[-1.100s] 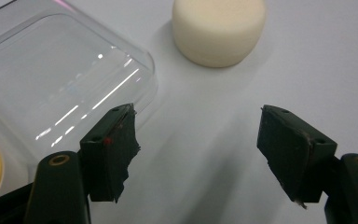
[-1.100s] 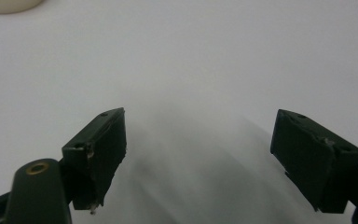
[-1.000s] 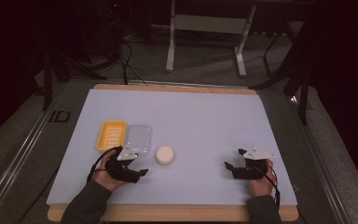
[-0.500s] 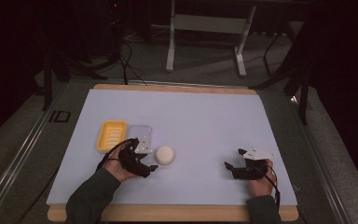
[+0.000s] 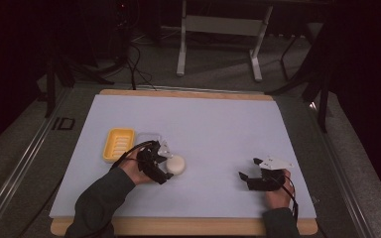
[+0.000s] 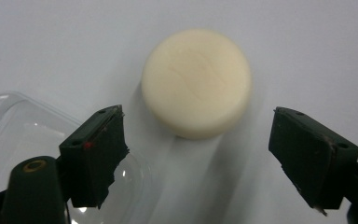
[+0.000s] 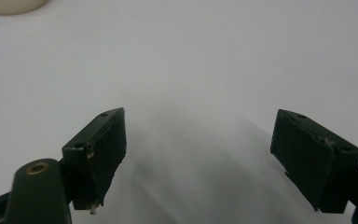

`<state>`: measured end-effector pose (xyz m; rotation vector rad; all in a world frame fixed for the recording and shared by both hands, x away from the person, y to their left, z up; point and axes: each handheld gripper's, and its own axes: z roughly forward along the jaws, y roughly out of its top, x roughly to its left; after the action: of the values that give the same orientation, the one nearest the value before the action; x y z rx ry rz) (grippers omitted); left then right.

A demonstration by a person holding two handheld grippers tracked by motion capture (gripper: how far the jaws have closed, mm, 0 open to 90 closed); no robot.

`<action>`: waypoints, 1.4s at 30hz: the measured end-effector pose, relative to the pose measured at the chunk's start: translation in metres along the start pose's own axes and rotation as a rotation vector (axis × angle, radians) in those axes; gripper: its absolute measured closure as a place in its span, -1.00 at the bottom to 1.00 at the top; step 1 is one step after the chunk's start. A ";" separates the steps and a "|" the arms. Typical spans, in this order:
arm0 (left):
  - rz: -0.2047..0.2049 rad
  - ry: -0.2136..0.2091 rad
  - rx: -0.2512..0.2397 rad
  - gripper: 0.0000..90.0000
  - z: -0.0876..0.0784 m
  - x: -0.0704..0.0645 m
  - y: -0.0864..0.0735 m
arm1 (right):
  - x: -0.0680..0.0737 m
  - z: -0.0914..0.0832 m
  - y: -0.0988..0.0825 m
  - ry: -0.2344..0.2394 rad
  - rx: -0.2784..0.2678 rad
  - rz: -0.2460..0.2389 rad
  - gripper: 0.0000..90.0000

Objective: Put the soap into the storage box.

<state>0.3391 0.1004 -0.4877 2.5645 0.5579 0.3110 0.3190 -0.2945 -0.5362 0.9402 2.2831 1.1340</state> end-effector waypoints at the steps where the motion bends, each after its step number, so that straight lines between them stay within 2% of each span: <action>1: 0.005 -0.001 0.013 -0.61 0.004 0.002 0.003 | 0.000 0.000 0.000 0.001 0.000 0.000 -0.60; 5: 0.024 -0.015 0.051 -0.65 0.010 0.006 0.008 | 0.000 0.000 0.000 0.001 0.000 -0.001 -0.60; 7: 0.020 -0.019 0.055 -0.65 0.012 0.006 0.009 | 0.000 0.000 0.000 0.001 0.000 0.001 -0.60; 20: 0.058 -0.066 0.134 -0.66 0.027 0.009 0.020 | 0.000 0.000 0.000 -0.001 0.003 0.000 -0.60; 30: 0.075 -0.068 0.184 -0.69 0.033 0.010 0.029 | 0.000 0.001 0.000 -0.002 0.006 -0.001 -0.60; 34: 0.088 -0.079 0.214 -0.69 0.038 0.010 0.034 | 0.000 0.001 0.000 -0.002 0.007 -0.001 -0.60; 42: 0.098 -0.093 0.246 -0.67 0.045 0.010 0.040 | 0.000 0.001 0.000 0.000 0.011 -0.004 -0.60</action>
<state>0.3753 0.0548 -0.5044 2.8325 0.4621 0.1631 0.3194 -0.2935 -0.5364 0.9394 2.2922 1.1204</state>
